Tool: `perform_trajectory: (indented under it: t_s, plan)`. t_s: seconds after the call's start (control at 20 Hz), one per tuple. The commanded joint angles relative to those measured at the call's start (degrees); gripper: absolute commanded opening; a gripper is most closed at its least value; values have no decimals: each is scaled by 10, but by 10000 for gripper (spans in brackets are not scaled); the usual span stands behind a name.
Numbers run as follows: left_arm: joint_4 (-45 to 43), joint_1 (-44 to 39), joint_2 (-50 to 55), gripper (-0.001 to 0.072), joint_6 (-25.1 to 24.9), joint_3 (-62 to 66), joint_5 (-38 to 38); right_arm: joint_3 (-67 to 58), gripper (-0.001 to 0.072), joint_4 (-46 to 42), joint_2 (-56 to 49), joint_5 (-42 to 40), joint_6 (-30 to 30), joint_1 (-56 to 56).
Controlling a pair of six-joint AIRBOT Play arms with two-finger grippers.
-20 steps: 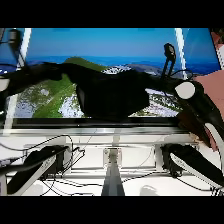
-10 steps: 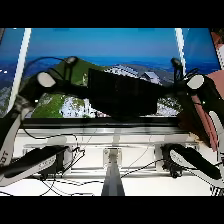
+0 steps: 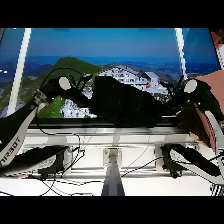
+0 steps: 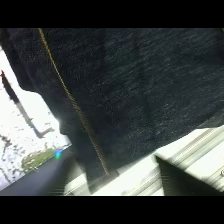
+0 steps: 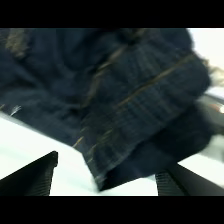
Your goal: Fold the clothes and pants, and hang the long-sleeved shirts on hangers.
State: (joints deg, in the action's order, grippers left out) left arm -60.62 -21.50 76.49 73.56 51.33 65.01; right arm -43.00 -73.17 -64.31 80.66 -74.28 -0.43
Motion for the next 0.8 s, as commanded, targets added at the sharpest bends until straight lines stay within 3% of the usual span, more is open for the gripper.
perform_trajectory:
  t_s: [0.0, 0.25, 0.3, 0.4, 0.55, 0.75]
  plan:
    - [-7, 2, 5, 656, 2, 1, 0, 4, 662, -62, -1, -69, -40, -1]
    - [-7, 2, 5, 649, 2, 1, -14, 4, 654, -91, -1, -80, -73, -61]
    - [-7, 2, 5, 649, 2, 1, -14, 4, 624, -85, -1, -70, -70, -88]
    - [-8, 2, 5, 648, 2, 1, -14, 4, 621, -32, -1, -56, -24, -150]
    - [-17, 2, 5, 648, 2, 1, -19, 16, 621, 123, -3, -57, 41, -211]
    - [-20, 11, 5, 648, 17, 2, -34, 72, 621, 149, -41, -80, 61, -213]
